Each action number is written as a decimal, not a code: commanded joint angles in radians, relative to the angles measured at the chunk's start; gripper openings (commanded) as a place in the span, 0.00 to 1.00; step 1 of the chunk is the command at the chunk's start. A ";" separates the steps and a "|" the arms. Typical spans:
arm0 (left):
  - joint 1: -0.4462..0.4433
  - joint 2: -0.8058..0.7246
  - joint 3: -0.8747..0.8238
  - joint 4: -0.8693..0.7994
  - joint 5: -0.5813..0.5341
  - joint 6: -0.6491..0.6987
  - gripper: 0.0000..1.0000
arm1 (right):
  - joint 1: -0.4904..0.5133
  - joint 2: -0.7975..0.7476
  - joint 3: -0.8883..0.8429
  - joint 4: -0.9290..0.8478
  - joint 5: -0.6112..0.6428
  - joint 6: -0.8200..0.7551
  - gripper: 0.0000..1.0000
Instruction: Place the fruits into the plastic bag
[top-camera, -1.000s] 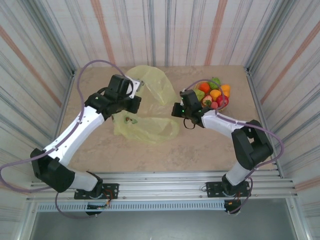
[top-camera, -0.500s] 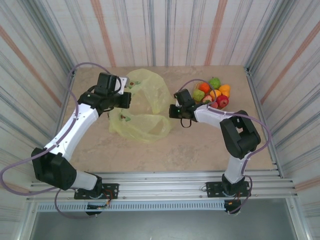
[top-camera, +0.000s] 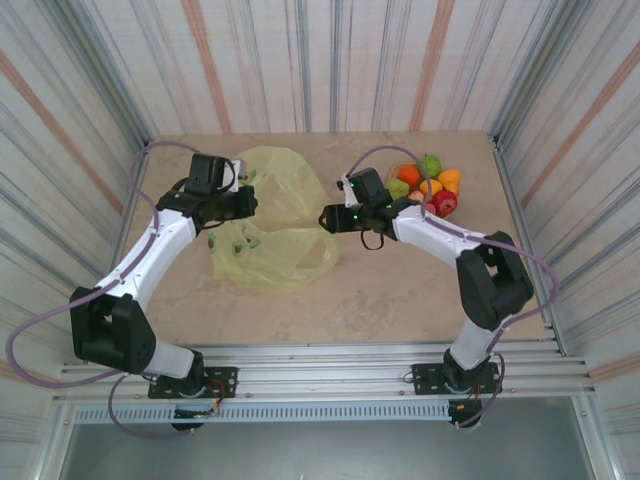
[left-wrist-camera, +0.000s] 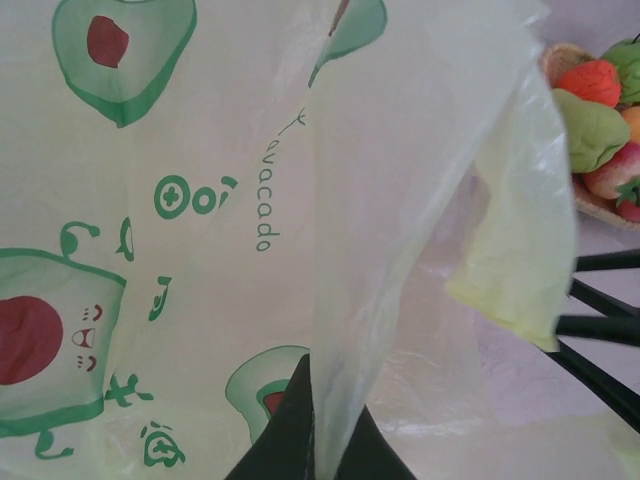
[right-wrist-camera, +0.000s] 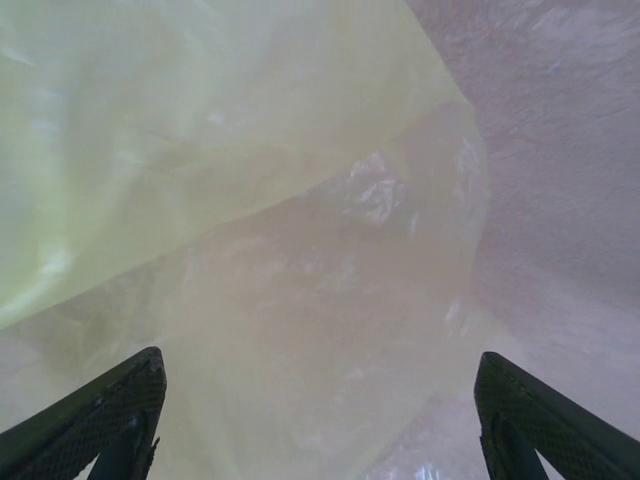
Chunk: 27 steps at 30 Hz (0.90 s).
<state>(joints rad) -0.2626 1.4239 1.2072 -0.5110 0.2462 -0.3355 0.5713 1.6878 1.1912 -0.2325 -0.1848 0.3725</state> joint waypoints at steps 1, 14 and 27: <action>0.009 0.011 -0.008 0.027 0.028 -0.035 0.00 | 0.002 -0.109 -0.022 -0.086 0.043 -0.078 0.83; 0.017 0.018 -0.003 0.033 0.090 -0.038 0.00 | -0.229 -0.247 -0.051 -0.181 0.296 -0.152 0.91; 0.019 0.012 -0.007 0.038 0.120 -0.039 0.00 | -0.309 0.110 0.213 -0.246 0.424 -0.246 0.94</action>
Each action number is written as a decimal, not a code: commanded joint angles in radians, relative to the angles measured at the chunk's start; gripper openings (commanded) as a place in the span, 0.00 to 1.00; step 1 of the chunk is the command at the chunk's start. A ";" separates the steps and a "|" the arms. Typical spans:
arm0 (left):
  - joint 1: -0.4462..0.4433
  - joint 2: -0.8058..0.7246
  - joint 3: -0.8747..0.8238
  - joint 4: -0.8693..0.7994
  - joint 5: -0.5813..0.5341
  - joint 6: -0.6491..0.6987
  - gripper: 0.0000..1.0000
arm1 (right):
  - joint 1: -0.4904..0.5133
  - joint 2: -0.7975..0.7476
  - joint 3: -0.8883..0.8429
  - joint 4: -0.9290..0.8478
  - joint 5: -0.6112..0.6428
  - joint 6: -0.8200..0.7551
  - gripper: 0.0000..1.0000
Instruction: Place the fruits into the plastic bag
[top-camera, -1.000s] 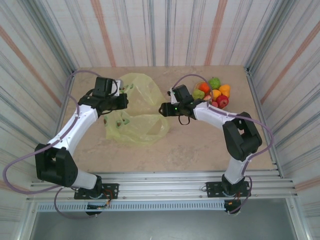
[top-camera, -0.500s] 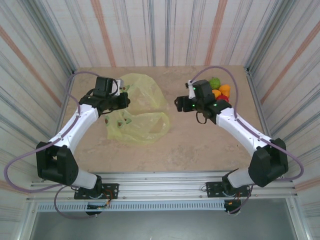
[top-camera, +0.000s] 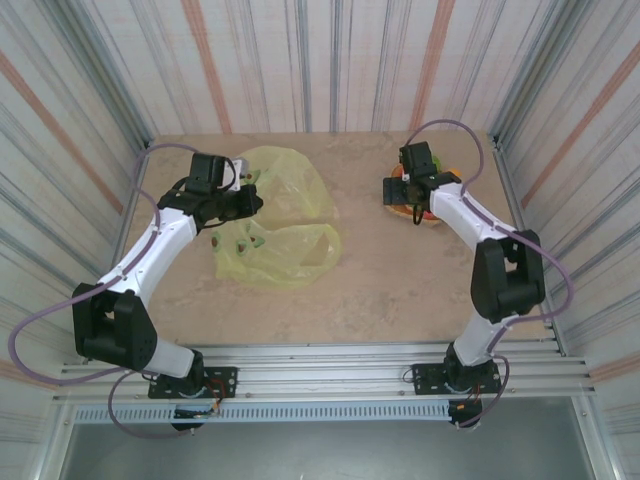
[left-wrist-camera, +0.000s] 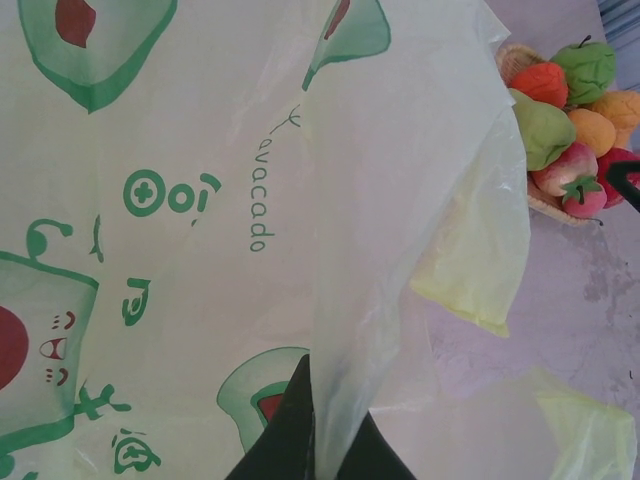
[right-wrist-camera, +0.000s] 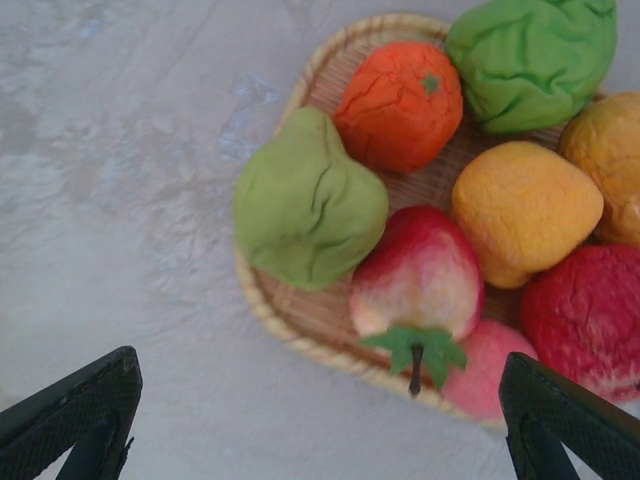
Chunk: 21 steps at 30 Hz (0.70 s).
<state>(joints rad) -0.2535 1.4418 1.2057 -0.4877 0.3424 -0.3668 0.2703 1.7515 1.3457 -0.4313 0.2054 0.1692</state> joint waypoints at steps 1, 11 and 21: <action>0.011 -0.006 -0.006 0.014 0.024 -0.007 0.00 | -0.008 0.071 0.081 -0.055 0.031 -0.047 0.94; 0.019 -0.003 -0.005 0.017 0.045 -0.010 0.00 | -0.008 0.236 0.224 -0.111 0.012 -0.069 0.93; 0.032 -0.001 -0.006 0.020 0.067 -0.018 0.00 | -0.008 0.347 0.322 -0.153 0.038 -0.113 0.91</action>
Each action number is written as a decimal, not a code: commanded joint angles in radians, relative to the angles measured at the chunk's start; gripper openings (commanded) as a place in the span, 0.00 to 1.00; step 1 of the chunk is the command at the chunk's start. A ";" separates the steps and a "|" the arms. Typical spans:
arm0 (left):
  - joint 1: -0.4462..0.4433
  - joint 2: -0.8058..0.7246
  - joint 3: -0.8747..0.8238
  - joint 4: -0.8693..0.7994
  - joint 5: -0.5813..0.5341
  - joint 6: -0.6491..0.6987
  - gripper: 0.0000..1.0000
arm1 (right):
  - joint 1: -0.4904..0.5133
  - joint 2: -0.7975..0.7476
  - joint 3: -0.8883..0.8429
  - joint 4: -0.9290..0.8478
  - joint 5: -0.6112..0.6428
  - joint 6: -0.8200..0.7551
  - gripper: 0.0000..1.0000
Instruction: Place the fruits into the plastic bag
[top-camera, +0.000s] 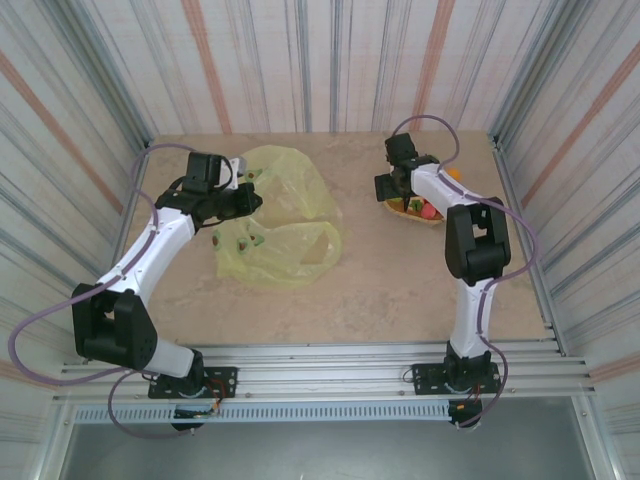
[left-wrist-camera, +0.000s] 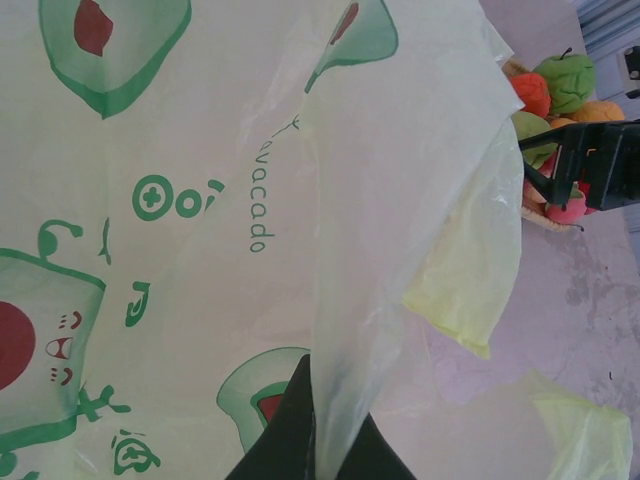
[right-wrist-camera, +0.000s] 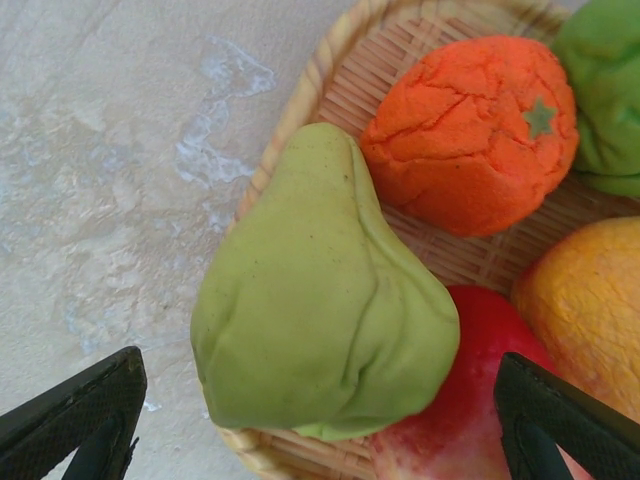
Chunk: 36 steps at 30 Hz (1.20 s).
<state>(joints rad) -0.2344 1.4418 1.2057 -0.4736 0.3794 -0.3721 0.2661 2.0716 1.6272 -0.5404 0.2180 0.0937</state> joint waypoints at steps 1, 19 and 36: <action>0.014 -0.001 -0.006 0.006 0.033 -0.013 0.00 | -0.004 0.033 0.046 -0.045 0.026 -0.042 0.91; 0.028 -0.003 -0.008 0.006 0.048 -0.015 0.00 | -0.005 0.117 0.115 -0.068 0.024 -0.097 0.80; 0.031 -0.004 -0.008 0.006 0.057 -0.017 0.00 | -0.005 0.082 0.121 -0.070 0.006 -0.101 0.64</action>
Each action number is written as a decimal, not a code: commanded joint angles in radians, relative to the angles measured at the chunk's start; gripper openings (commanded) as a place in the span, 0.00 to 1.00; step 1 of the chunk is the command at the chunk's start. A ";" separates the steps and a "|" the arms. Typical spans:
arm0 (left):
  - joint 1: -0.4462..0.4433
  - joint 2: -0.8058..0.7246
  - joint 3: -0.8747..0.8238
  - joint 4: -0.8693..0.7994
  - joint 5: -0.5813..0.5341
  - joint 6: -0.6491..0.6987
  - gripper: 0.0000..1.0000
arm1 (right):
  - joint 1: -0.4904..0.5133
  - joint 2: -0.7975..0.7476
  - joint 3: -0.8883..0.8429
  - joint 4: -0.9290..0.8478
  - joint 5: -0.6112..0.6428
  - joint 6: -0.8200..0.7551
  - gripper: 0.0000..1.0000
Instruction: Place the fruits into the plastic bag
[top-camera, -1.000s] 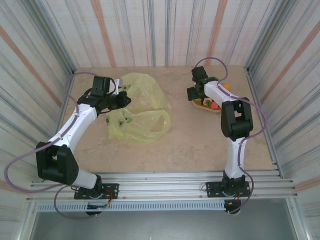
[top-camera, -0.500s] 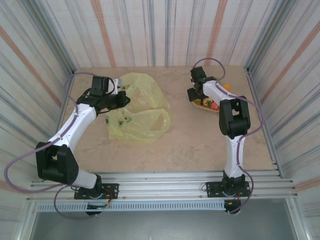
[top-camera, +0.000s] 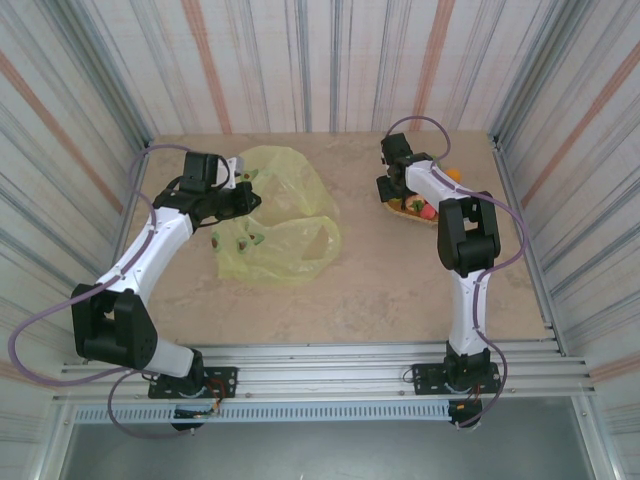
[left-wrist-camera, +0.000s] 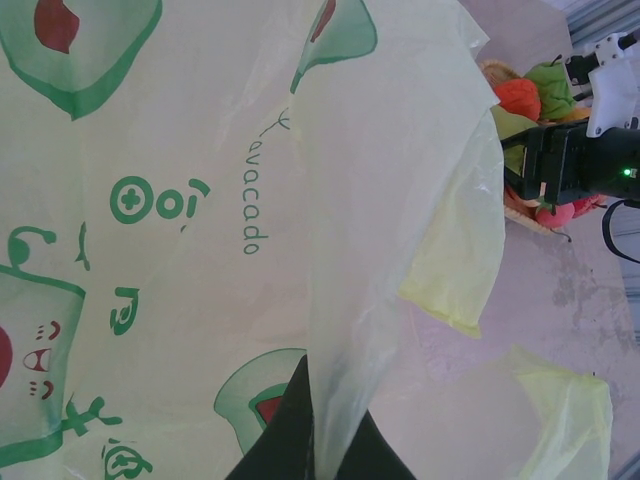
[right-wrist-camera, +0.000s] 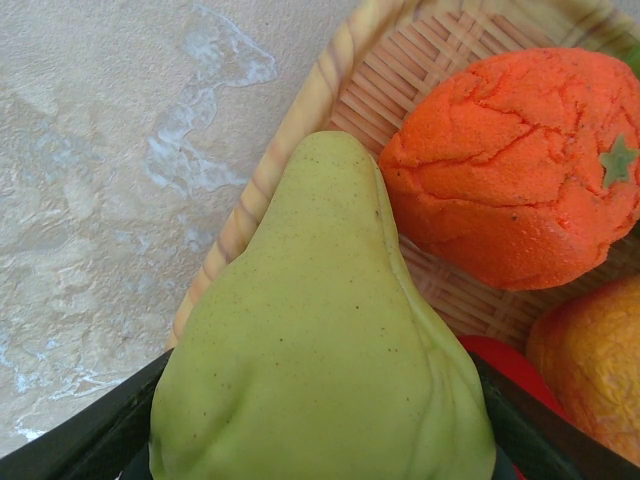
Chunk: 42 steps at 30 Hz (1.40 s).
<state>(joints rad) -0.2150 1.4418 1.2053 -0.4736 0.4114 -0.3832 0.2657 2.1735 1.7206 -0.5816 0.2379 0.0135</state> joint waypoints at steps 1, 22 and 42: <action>0.012 -0.004 -0.007 0.007 0.026 -0.006 0.00 | -0.006 -0.027 0.027 -0.029 -0.015 -0.020 0.63; 0.012 -0.004 -0.007 0.007 0.039 -0.010 0.00 | 0.039 -0.425 -0.172 0.074 -0.276 0.060 0.51; 0.007 -0.014 -0.007 0.015 0.086 -0.026 0.00 | 0.244 -0.481 -0.568 0.320 -0.636 0.282 0.46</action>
<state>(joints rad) -0.2089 1.4418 1.2053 -0.4694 0.4648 -0.3981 0.4835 1.6859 1.1675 -0.2977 -0.3351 0.2535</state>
